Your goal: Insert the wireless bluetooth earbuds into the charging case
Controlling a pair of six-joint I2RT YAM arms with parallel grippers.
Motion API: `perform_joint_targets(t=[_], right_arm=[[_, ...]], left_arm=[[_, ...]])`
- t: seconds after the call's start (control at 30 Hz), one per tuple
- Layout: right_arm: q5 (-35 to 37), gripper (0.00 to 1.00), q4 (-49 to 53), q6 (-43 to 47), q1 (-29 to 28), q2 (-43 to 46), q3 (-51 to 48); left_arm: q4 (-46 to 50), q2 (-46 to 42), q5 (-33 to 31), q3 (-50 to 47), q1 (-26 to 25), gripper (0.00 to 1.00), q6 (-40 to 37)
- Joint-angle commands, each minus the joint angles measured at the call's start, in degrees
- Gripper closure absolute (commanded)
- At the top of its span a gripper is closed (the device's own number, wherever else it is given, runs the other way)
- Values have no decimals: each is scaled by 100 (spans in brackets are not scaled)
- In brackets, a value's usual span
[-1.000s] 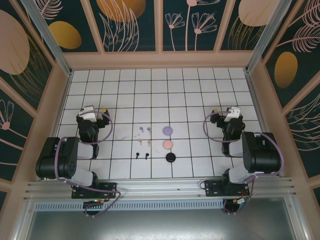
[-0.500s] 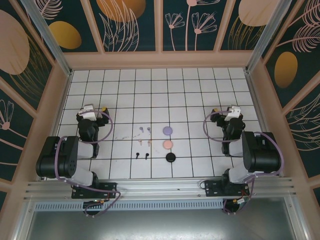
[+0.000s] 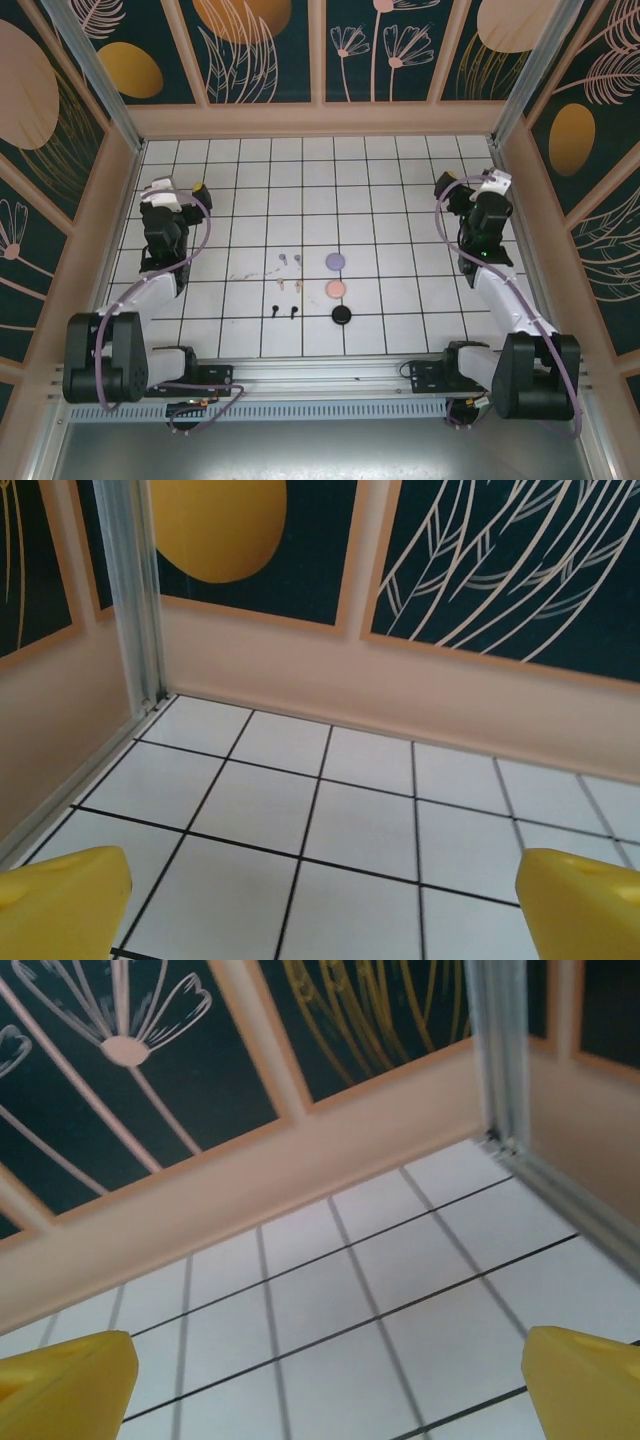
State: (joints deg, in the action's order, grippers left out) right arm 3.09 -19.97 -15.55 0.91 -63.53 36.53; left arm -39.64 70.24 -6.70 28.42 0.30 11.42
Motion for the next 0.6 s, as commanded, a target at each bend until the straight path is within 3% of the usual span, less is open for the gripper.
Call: perform_joint_targets(t=[0.0, 0.27, 0.57], right_arm=[[-1040, 1, 1911, -418, -83, 209, 355], [-1080, 7, 3903, -943, -1381, 349, 741], [-326, 12, 5070, -2230, -3526, 91, 618]], left_arm=[[946, -456, 357, 287, -34, 1, 962], [2010, -844, 1340, 516, -30, 1, 1819], [2231, -883, 2276, 424, -84, 1, 2867]])
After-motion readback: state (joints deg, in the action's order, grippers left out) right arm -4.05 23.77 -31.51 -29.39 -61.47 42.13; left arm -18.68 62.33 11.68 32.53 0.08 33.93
